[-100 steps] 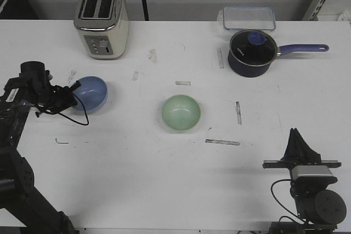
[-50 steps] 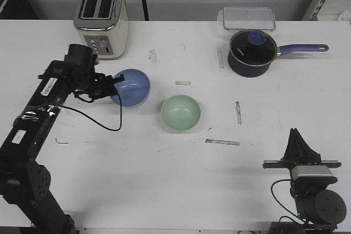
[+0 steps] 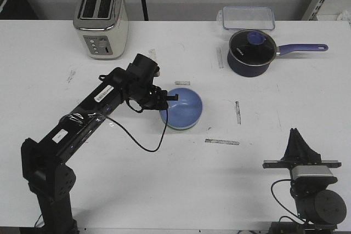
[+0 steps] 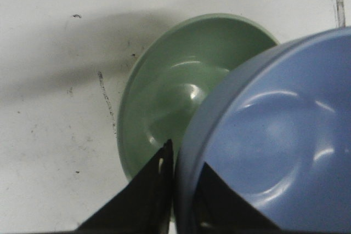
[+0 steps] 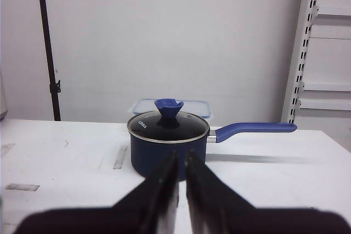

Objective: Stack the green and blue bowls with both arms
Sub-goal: 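Lift the blue bowl with the left gripper and lower it into the green bowl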

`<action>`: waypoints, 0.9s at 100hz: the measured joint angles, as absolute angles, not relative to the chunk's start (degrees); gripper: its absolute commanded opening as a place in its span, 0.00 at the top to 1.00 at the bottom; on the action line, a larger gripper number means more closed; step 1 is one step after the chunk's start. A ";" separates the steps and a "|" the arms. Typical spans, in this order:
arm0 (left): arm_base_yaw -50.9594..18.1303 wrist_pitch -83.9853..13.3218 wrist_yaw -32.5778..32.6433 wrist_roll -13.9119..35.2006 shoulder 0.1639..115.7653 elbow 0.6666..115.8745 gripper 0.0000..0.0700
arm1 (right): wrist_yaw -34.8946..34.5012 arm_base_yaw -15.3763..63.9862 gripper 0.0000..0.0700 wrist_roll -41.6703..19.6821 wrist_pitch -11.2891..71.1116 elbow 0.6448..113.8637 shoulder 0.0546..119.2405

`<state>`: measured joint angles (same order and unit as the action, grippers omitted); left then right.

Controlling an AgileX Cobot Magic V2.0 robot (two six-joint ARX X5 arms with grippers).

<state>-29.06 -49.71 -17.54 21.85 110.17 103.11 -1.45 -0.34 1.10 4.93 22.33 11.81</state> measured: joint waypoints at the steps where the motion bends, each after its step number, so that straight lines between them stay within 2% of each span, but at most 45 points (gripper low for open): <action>1: -29.12 -49.65 -17.52 21.85 110.30 103.11 1.00 | -1.45 -0.34 0.98 1.10 4.93 22.33 11.81; 31: -29.65 -47.20 -17.34 22.70 111.39 103.11 0.99 | -1.48 -0.34 0.98 1.10 4.93 22.33 11.81; 48: -29.65 -47.11 -17.32 23.31 111.48 103.11 0.75 | -1.45 -0.34 0.98 1.10 4.93 22.33 11.81; 63: -29.78 -47.09 -17.28 23.31 111.48 103.11 0.74 | -1.45 -0.34 0.98 1.10 4.93 22.33 11.81; 76: -29.95 -47.11 -17.34 23.31 111.48 103.13 0.52 | -1.45 -0.34 0.98 1.10 4.93 22.33 11.81; 90: -30.26 -47.16 -17.61 23.31 111.48 103.11 0.52 | -1.45 -0.34 0.98 1.10 4.93 22.33 11.81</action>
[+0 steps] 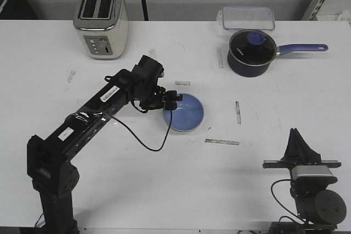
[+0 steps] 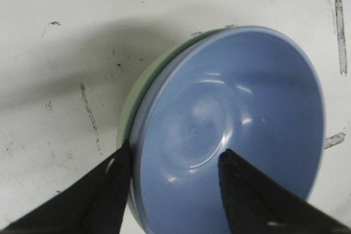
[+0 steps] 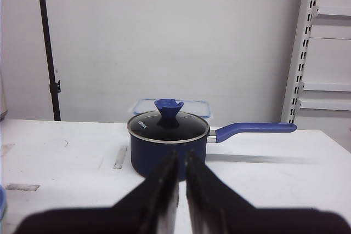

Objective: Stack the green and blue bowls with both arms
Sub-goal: 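Lift the blue bowl with the left gripper and lower it into the green bowl, then open the left gripper and pull it back from the stacked bowls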

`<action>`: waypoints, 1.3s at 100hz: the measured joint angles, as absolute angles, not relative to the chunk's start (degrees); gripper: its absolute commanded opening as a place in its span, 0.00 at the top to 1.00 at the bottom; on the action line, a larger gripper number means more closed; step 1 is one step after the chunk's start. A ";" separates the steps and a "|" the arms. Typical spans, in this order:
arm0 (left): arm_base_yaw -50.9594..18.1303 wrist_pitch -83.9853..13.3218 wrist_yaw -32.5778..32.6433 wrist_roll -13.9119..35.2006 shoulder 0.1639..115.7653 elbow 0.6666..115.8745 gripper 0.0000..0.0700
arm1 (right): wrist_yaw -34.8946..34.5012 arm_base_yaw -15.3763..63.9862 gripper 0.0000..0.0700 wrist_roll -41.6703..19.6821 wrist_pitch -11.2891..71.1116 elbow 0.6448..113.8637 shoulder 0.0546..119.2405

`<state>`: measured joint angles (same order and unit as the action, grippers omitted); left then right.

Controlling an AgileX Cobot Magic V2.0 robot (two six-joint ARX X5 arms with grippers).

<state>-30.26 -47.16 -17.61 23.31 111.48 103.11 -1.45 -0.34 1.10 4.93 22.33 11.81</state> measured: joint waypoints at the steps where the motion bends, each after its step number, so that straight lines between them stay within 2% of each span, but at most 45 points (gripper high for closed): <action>1: -30.28 -47.16 -17.63 23.31 111.48 103.11 0.52 | -1.45 -0.34 0.98 1.10 4.93 22.33 11.81; 45: -30.24 -47.31 -17.72 23.31 104.99 103.13 0.55 | -1.45 -0.34 0.98 1.10 4.93 22.33 11.81; 64: -30.11 -46.35 -13.96 22.30 104.44 103.13 0.56 | -1.45 -0.34 0.98 1.10 4.93 22.33 11.81; 75: -29.87 -45.30 -11.57 20.29 104.09 102.91 0.68 | -1.45 -0.34 0.98 1.10 4.93 22.33 11.81; 89: -29.63 -39.70 -10.61 18.46 100.75 98.52 0.90 | -1.45 -0.34 0.98 1.10 4.93 22.33 11.81; 95: -29.65 -36.51 -10.61 18.15 98.37 95.46 0.96 | -1.45 -0.34 0.98 1.10 4.93 22.33 11.81; 101: -29.63 -33.12 -10.61 17.91 95.68 92.09 1.00 | -1.45 -0.34 0.98 1.10 4.93 22.33 11.81; 130: -24.34 -11.94 -10.55 16.71 79.24 70.43 1.00 | -1.45 -0.34 0.98 1.10 4.93 22.33 11.81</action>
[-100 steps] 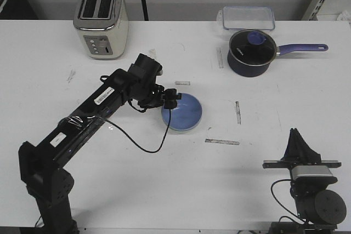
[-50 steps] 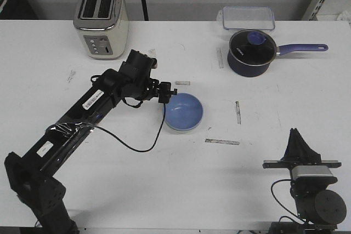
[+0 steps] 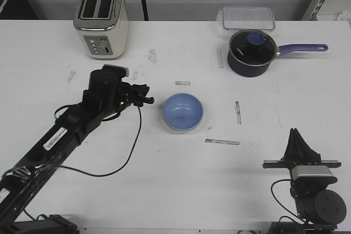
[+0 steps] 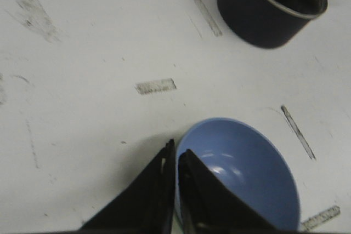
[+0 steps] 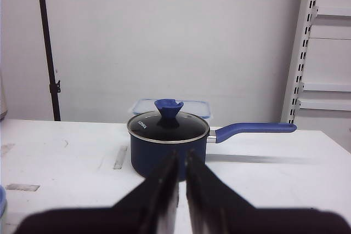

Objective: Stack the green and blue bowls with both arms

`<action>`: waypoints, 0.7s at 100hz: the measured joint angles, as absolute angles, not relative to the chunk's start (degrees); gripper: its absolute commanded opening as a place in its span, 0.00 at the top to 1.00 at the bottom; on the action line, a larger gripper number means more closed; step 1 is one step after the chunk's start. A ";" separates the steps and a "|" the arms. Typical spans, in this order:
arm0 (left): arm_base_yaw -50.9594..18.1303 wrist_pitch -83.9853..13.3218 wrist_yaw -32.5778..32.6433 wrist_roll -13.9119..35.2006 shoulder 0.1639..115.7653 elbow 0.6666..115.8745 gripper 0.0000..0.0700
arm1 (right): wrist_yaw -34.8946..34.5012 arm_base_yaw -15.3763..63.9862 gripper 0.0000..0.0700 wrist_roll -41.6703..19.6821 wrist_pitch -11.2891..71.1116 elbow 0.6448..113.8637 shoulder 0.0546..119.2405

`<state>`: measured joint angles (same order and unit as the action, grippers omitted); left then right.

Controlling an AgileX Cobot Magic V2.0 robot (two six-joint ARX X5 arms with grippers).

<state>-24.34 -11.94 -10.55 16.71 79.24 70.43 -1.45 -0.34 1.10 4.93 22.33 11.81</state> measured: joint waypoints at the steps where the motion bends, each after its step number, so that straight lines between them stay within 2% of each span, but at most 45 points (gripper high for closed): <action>1: -24.08 -10.92 -10.50 16.49 78.56 69.52 1.00 | -1.48 -0.34 0.98 1.10 4.93 22.33 11.81; 16: -20.05 2.76 -10.48 12.67 67.88 56.03 1.00 | -1.45 -0.34 0.98 1.10 4.93 22.33 11.81; 24: -17.74 6.90 -10.39 10.09 62.19 50.02 1.00 | -1.45 -0.34 0.98 1.10 4.93 22.33 11.81; 34: -14.90 7.70 -8.91 6.81 55.46 43.94 1.00 | -1.45 -0.34 0.98 1.10 4.93 22.33 11.81; 48: -11.62 7.75 -3.62 2.68 46.81 37.34 1.00 | -1.45 -0.34 0.98 1.10 4.93 22.33 11.81; 70: -7.97 8.36 -2.48 0.93 34.68 29.52 1.00 | -1.45 -0.34 0.98 1.10 4.93 22.33 11.81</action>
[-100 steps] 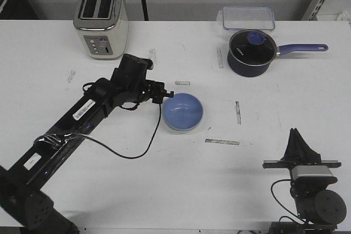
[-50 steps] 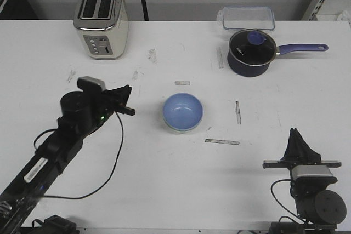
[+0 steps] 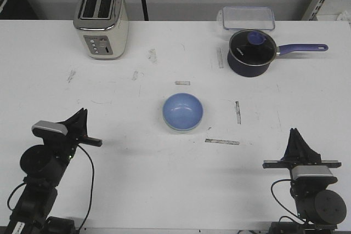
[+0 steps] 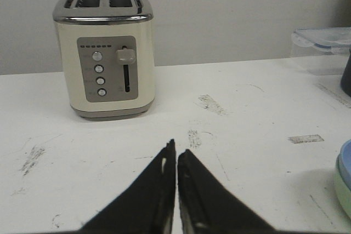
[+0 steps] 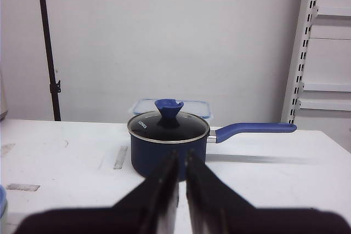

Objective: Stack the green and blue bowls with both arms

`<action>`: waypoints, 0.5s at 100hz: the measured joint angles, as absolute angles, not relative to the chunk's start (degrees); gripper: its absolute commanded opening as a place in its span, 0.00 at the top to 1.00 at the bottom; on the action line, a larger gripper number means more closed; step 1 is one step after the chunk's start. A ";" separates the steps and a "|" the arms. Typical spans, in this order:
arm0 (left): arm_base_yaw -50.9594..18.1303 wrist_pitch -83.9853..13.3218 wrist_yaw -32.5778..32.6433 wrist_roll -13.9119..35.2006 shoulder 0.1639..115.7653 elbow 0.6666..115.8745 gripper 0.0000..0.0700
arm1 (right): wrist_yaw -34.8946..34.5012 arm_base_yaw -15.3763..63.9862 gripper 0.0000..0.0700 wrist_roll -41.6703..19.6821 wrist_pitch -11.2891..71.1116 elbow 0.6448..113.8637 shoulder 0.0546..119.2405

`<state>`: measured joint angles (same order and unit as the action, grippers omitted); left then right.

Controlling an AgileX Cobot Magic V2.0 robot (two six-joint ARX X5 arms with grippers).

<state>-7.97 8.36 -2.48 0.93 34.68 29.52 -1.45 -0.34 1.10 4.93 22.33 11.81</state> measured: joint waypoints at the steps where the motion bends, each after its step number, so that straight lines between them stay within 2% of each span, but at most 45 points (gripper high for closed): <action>1: -7.88 8.36 -2.48 0.91 34.13 29.17 1.00 | -1.45 -0.34 0.98 1.10 4.93 22.33 11.81; 22: -6.98 7.53 -2.48 0.89 24.97 25.17 1.00 | -1.45 -0.34 0.98 1.10 4.93 22.33 11.81; 50: -6.98 6.52 -2.50 0.89 19.73 25.17 1.00 | -1.45 -0.34 0.98 1.10 4.93 22.33 11.81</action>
